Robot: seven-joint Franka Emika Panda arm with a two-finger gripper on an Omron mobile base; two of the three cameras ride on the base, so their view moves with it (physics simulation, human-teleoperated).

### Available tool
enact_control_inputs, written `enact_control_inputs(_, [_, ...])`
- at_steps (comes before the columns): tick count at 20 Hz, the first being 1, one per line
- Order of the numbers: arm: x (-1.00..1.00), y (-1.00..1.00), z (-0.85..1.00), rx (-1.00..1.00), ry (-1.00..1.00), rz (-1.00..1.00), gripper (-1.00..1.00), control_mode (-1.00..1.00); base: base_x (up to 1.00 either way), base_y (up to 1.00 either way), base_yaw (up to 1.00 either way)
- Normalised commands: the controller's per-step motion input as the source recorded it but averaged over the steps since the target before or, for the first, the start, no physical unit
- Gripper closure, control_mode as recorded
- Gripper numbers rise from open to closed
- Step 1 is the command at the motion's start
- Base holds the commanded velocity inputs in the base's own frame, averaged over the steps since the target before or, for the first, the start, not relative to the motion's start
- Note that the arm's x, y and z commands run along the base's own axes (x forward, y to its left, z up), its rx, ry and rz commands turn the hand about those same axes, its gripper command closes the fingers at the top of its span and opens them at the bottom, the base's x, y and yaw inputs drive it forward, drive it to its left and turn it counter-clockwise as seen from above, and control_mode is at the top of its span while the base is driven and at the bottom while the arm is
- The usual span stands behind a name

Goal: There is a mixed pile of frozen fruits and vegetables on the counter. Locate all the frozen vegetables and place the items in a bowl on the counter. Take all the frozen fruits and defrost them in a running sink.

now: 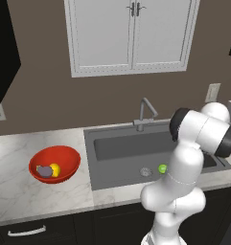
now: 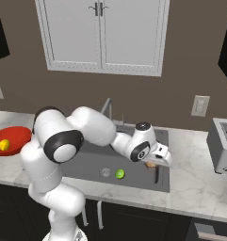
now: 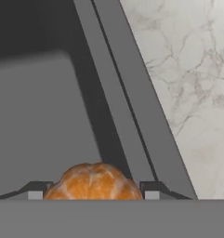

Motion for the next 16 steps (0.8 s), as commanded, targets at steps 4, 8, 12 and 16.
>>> enact_control_inputs(4, [0.41, 0.49, 0.00, 0.00, 0.00, 0.00, 1.00, -1.00, 0.00, 0.00, 0.00])
enact_control_inputs(8, [0.45, 0.41, -0.02, 0.00, 0.00, 0.00, 1.00, -1.00, 0.00, 0.00, 0.00])
enact_control_inputs(12, [0.46, 0.21, -0.28, 0.00, 0.00, 0.00, 1.00, -1.00, 0.00, 0.00, 0.00])
enact_control_inputs(16, [0.48, 0.11, -0.42, 0.00, 0.00, 0.00, 1.00, -1.00, 0.00, 0.00, 0.00])
